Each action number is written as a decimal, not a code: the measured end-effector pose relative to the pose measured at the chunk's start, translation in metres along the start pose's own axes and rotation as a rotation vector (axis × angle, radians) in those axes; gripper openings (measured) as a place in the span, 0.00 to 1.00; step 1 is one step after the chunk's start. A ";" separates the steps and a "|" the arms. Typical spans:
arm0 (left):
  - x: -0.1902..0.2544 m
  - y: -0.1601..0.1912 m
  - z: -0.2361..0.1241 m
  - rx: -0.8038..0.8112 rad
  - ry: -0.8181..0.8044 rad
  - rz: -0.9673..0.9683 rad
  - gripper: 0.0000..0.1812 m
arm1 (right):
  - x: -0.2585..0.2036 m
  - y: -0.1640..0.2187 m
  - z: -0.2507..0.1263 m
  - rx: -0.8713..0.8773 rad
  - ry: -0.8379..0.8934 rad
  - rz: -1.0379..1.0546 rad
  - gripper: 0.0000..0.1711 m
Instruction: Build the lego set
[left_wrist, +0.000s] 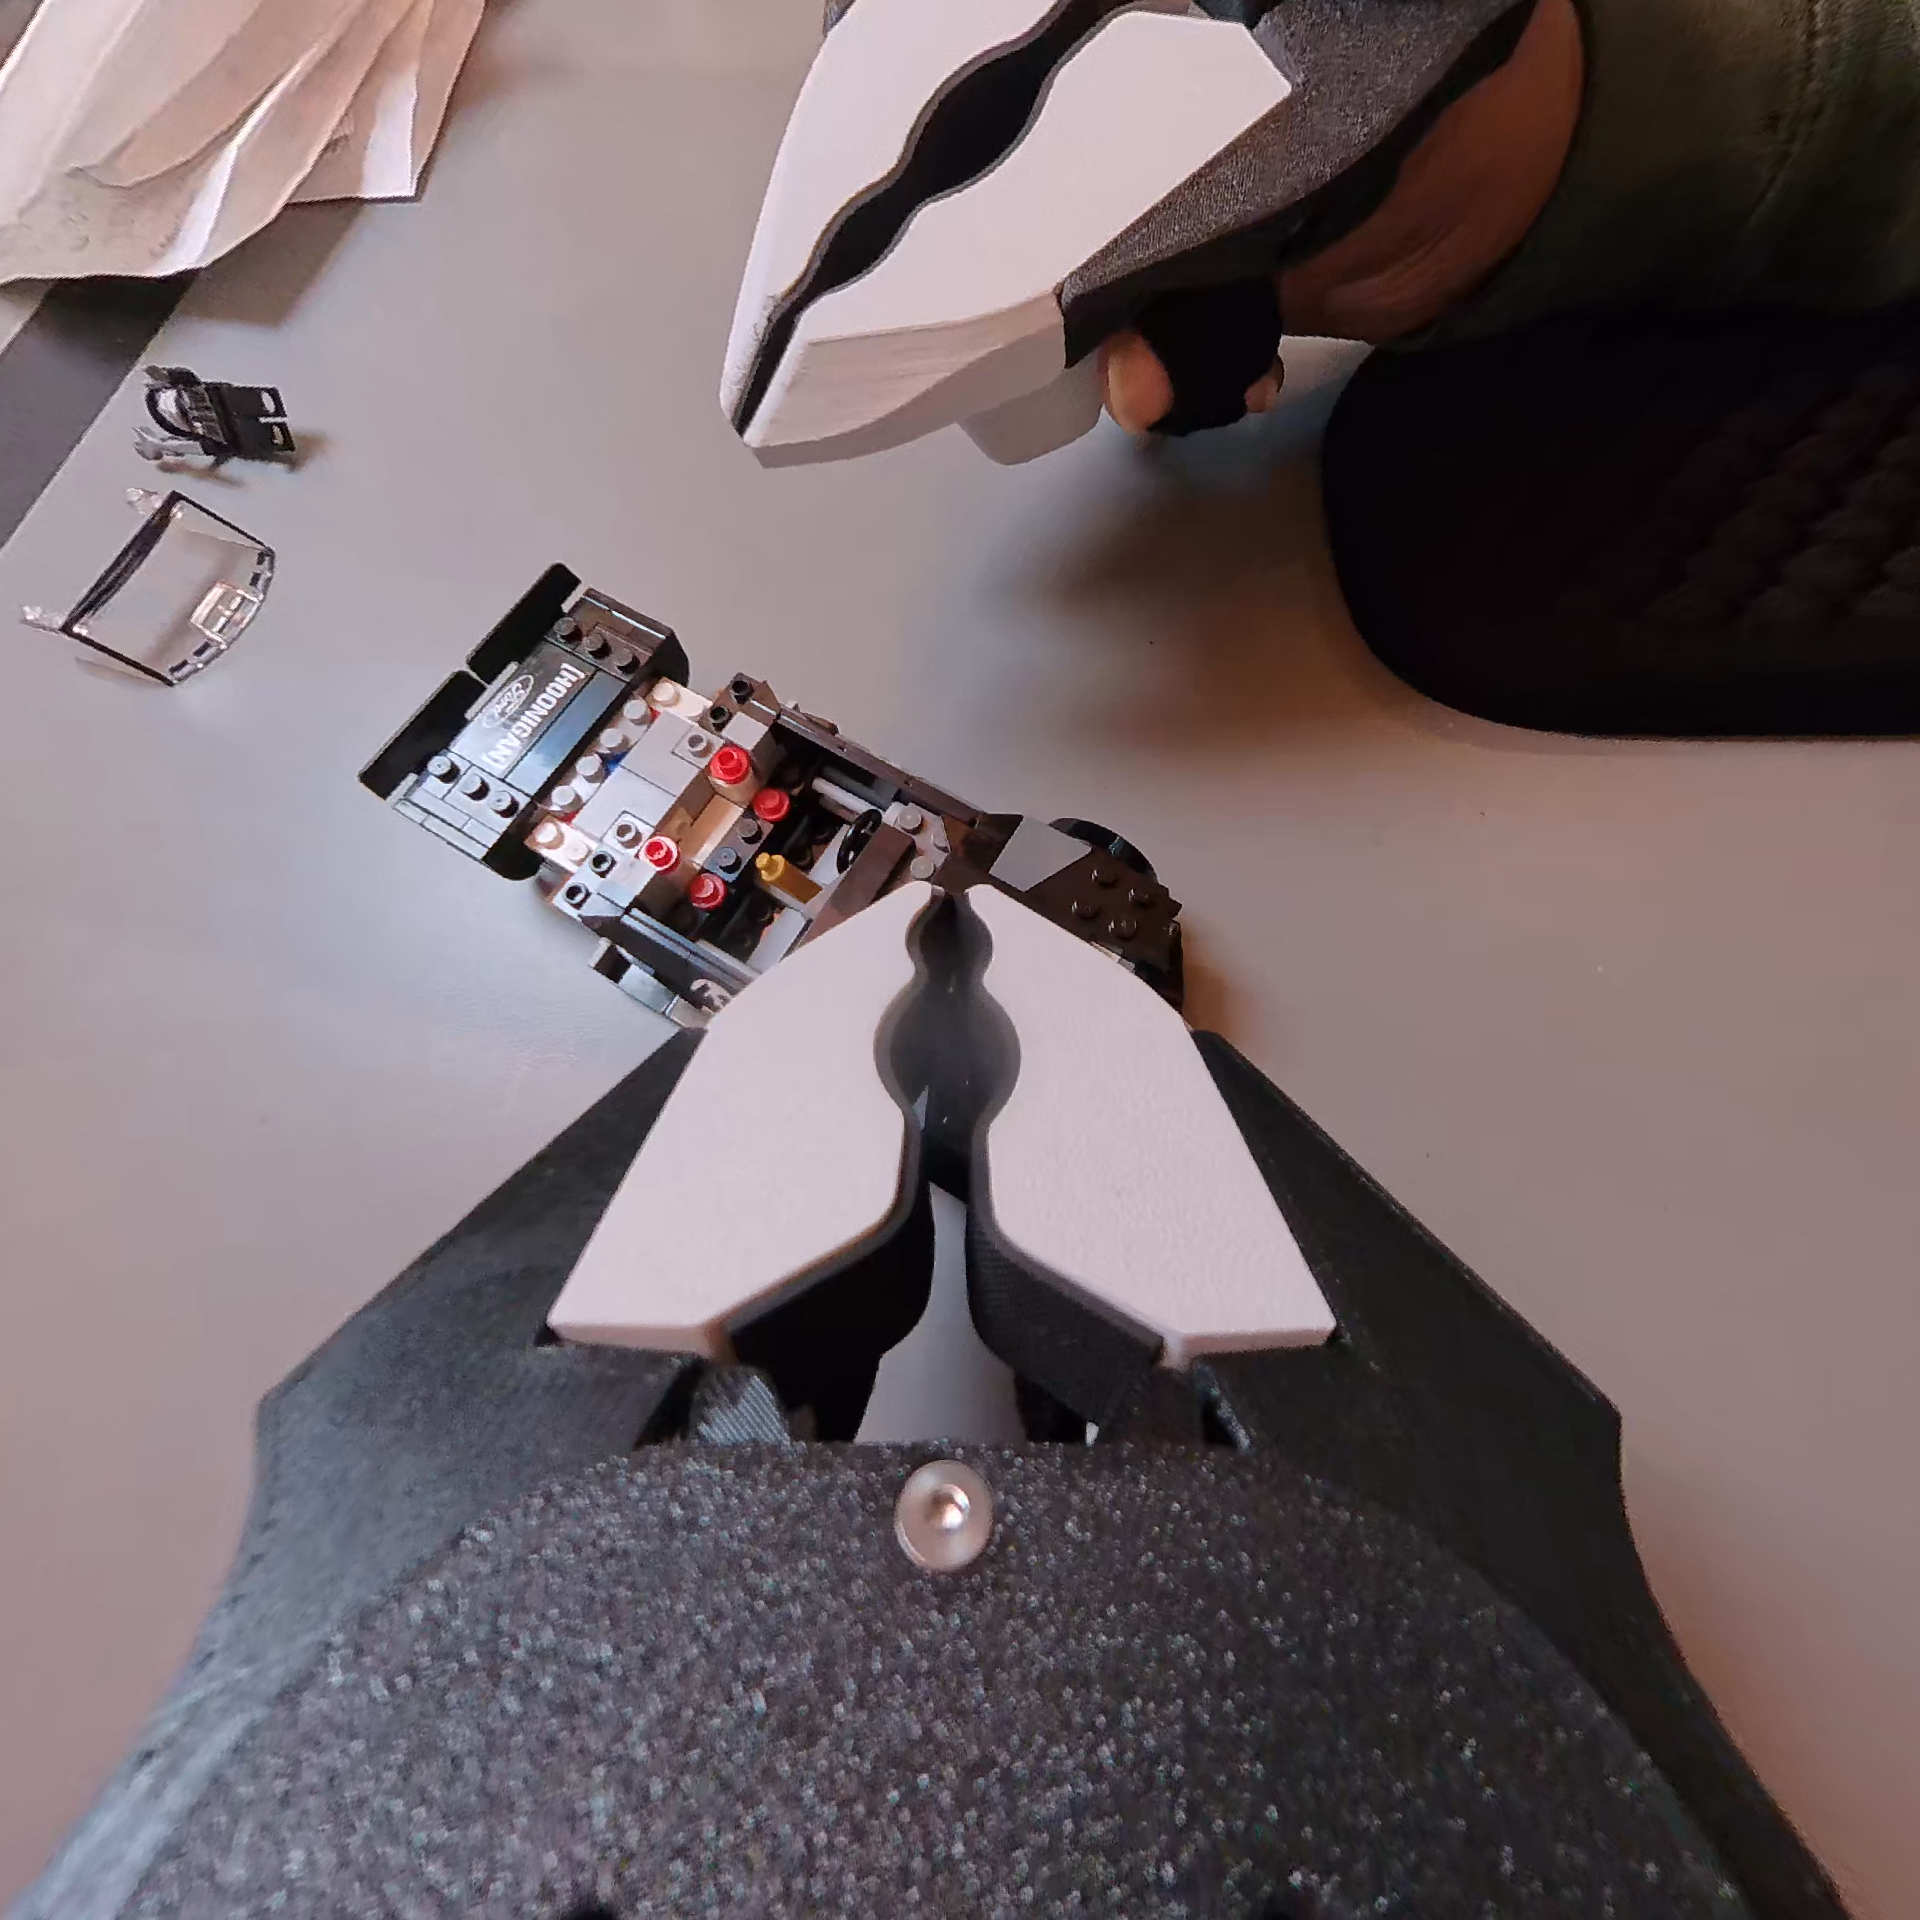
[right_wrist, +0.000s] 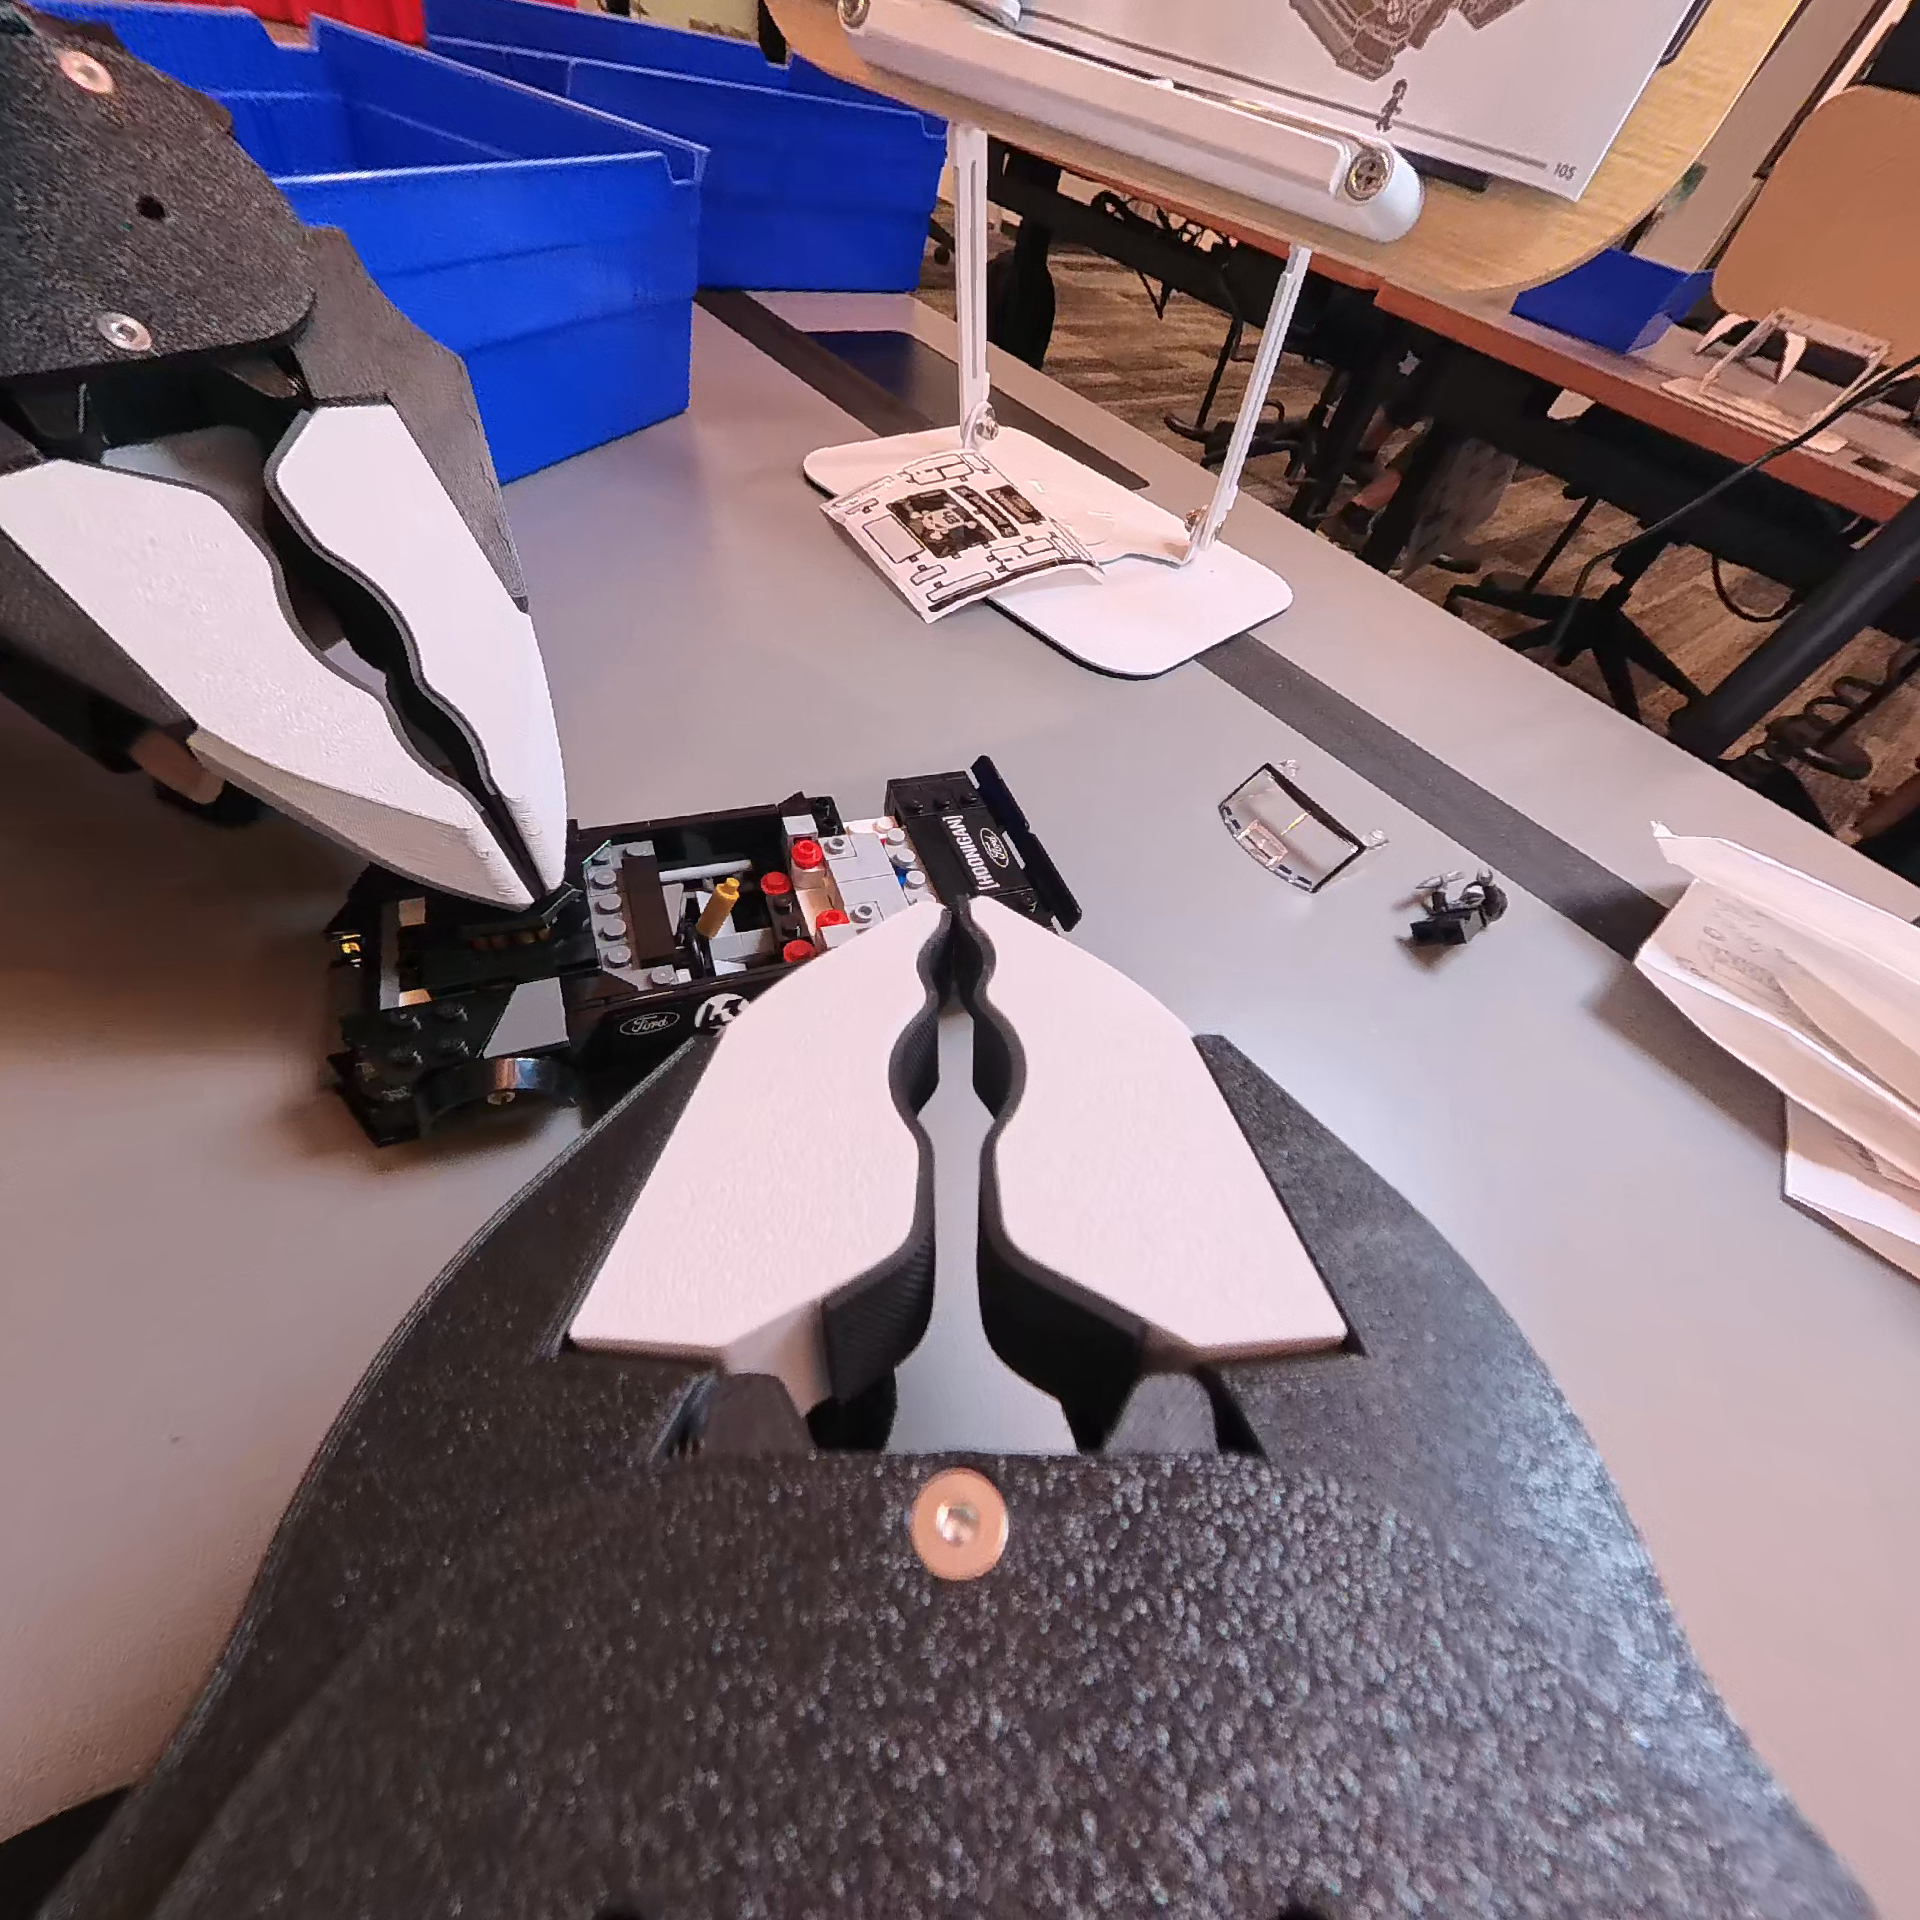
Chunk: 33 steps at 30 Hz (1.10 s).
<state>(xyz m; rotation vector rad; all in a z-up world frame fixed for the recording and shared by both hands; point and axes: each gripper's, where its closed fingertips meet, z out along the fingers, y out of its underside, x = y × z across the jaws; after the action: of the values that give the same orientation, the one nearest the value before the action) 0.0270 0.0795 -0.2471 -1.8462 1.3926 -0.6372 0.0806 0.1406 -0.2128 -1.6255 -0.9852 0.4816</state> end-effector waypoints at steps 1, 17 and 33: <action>0.000 0.000 0.000 0.002 0.002 -0.003 0.00 | 0.000 0.000 0.000 -0.001 0.000 0.001 0.00; -0.001 0.000 0.000 0.012 0.003 -0.033 0.01 | -0.004 0.000 0.001 -0.006 -0.015 -0.009 0.00; -0.001 -0.007 -0.005 0.086 0.006 -0.106 0.00 | -0.009 0.001 0.001 -0.009 -0.045 -0.002 0.00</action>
<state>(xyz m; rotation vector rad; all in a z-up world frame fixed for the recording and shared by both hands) 0.0266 0.0805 -0.2385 -1.8605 1.2580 -0.7448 0.0752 0.1343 -0.2157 -1.6280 -1.0230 0.5150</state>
